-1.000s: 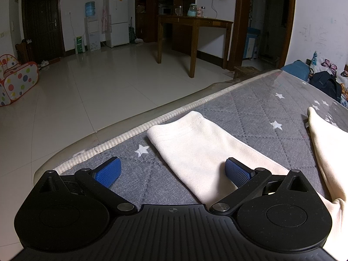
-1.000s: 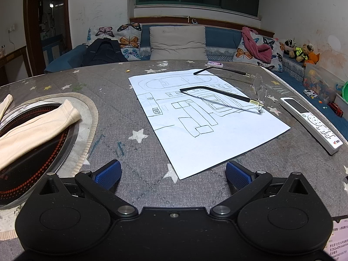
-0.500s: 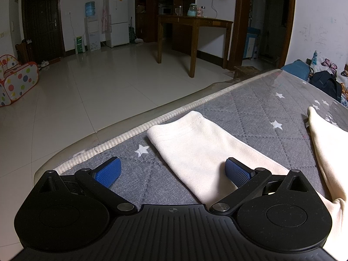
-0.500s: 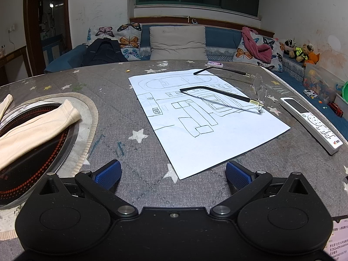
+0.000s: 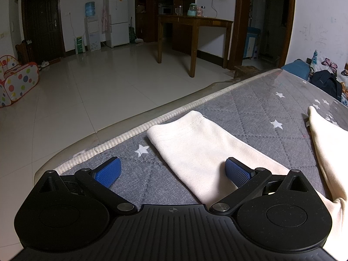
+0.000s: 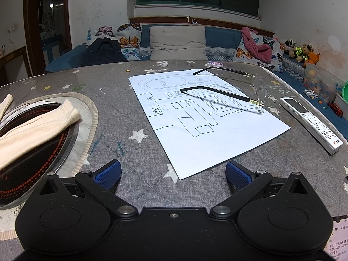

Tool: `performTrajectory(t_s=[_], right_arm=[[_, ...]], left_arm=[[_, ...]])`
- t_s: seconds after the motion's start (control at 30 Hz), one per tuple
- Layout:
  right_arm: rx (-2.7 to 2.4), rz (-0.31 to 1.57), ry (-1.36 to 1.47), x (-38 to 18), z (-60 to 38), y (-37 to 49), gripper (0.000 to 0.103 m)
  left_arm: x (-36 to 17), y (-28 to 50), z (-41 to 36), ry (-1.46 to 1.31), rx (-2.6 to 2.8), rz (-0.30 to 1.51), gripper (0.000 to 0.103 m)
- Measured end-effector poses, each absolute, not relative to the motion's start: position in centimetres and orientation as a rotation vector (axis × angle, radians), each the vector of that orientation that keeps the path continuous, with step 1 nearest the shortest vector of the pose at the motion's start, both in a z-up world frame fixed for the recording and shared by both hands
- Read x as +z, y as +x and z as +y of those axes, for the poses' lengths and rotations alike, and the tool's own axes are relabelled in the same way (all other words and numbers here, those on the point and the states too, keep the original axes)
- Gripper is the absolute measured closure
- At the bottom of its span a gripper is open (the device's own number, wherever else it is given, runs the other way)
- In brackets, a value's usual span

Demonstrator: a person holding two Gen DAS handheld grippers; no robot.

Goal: Fold clothes

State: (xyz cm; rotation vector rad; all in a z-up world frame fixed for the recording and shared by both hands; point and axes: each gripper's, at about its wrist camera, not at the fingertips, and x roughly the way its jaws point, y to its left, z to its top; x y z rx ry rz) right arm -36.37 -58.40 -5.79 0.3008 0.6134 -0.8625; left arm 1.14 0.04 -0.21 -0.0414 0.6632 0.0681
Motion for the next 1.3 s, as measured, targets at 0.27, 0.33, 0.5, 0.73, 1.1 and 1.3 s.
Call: performTrajectory(t_s=[0.27, 0.33, 0.5, 0.73, 1.1, 1.3], right_arm=[[-0.862, 0.613, 0.301, -5.78, -58.4, -36.39, 0.0], [-0.862, 0.613, 0.301, -5.78, -58.4, -36.39, 0.0], [-0.863, 0.614, 0.301, -5.78, -58.39, -36.38, 0.0], [-0.862, 0.613, 0.302, -5.79, -58.37, -36.37, 0.0], [-0.861, 0.613, 0.305, -5.79, -58.37, -36.36, 0.0], [-0.861, 0.613, 0.305, -5.79, -58.36, -36.37, 0.0]], left_arm=[[-0.33, 1.0, 0.27, -0.041, 0.068, 0.663, 0.0], [-0.31, 1.0, 0.21, -0.04, 0.069, 0.663, 0.0], [-0.29, 1.0, 0.18, -0.04, 0.069, 0.664, 0.0], [-0.35, 0.99, 0.21, -0.04, 0.069, 0.664, 0.0], [-0.41, 0.98, 0.18, -0.039, 0.069, 0.663, 0.0], [-0.43, 0.99, 0.18, -0.039, 0.07, 0.663, 0.0]])
